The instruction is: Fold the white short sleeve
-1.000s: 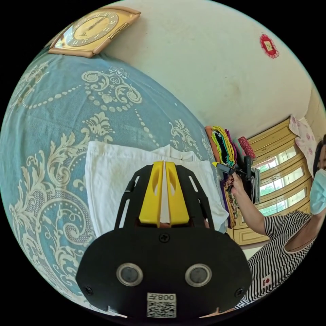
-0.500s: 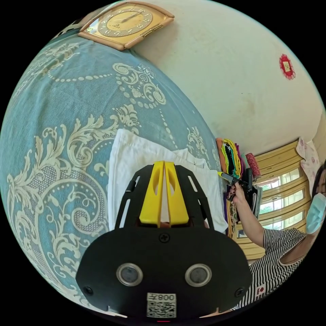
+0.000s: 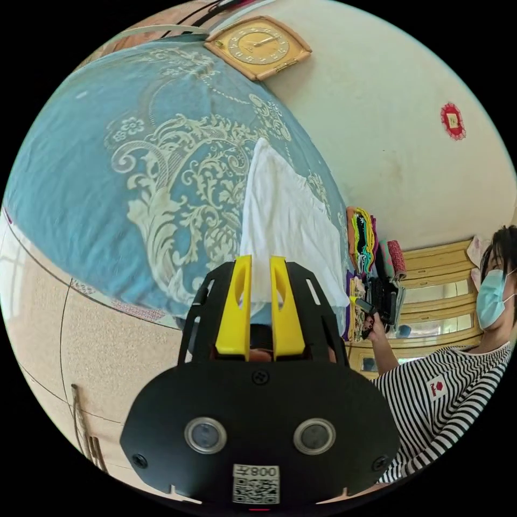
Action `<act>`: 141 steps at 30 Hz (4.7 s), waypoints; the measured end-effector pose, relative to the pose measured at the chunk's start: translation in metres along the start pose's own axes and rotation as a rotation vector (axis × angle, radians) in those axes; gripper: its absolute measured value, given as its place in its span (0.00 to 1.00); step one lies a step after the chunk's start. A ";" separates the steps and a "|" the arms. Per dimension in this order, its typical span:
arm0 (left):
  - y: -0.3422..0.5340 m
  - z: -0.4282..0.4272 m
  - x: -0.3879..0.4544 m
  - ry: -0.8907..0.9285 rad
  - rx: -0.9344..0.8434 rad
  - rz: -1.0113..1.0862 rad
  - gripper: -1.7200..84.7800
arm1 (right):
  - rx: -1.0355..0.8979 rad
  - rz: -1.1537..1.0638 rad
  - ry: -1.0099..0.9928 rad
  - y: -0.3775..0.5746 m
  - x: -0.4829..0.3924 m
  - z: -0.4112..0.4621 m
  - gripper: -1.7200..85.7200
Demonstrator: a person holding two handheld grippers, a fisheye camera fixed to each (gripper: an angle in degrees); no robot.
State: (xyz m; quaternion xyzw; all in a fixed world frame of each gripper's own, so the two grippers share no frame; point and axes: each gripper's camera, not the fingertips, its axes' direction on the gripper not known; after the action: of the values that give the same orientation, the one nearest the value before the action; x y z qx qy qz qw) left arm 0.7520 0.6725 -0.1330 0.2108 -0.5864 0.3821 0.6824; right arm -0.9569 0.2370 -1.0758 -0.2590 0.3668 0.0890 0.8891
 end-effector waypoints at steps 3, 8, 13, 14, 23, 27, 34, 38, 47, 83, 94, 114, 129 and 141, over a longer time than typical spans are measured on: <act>0.020 -0.009 -0.011 -0.043 -0.034 -0.002 0.10 | 0.009 0.032 -0.092 0.033 0.021 0.006 0.09; 0.036 -0.017 -0.009 -0.105 -0.083 0.059 0.11 | 0.034 -0.032 -0.107 0.062 0.036 0.003 0.09; 0.045 -0.028 -0.022 -0.069 -0.070 0.050 0.11 | 0.022 -0.081 -0.124 0.083 0.048 0.003 0.09; 0.046 -0.027 -0.027 -0.074 -0.085 0.046 0.11 | 0.024 -0.083 -0.132 0.088 0.052 0.004 0.10; 0.054 -0.043 -0.049 -0.099 -0.118 -0.010 0.06 | 0.036 -0.087 -0.123 0.099 0.069 0.006 0.09; 0.056 -0.059 -0.047 -0.086 -0.113 0.007 0.05 | 0.017 -0.114 -0.138 0.099 0.068 0.004 0.06; 0.050 -0.100 -0.038 -0.037 -0.094 0.064 0.04 | -0.031 -0.208 -0.228 0.091 0.068 -0.043 0.03; 0.049 -0.110 -0.042 -0.060 -0.117 0.066 0.04 | -0.091 -0.233 -0.247 0.081 0.061 -0.058 0.03; 0.064 -0.120 -0.056 -0.062 -0.120 -0.029 0.04 | -0.118 -0.099 -0.168 0.096 0.035 -0.050 0.02; -0.014 -0.077 0.229 -0.363 -0.286 0.478 0.02 | -0.062 -0.233 0.308 -0.001 -0.261 -0.089 0.02; -0.022 -0.092 0.300 -0.377 -0.290 0.549 0.02 | 0.023 -0.225 0.308 -0.086 -0.269 -0.059 0.02; -0.029 -0.139 0.436 -0.129 -0.272 0.584 0.06 | 0.108 -0.077 0.040 -0.025 -0.154 -0.023 0.03; 0.048 -0.050 0.639 -0.028 -0.545 0.950 0.13 | 0.008 0.148 -0.345 0.092 -0.024 0.101 0.07; 0.085 -0.006 0.761 -0.270 -0.471 1.209 0.10 | 0.094 0.020 -0.568 0.066 -0.024 0.137 0.03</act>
State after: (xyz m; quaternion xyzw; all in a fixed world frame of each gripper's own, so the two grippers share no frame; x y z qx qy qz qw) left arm 0.7061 0.9379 0.5839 -0.2641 -0.7496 0.5296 0.2964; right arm -0.9142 0.3663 -1.0032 -0.1785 0.1092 0.1495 0.9664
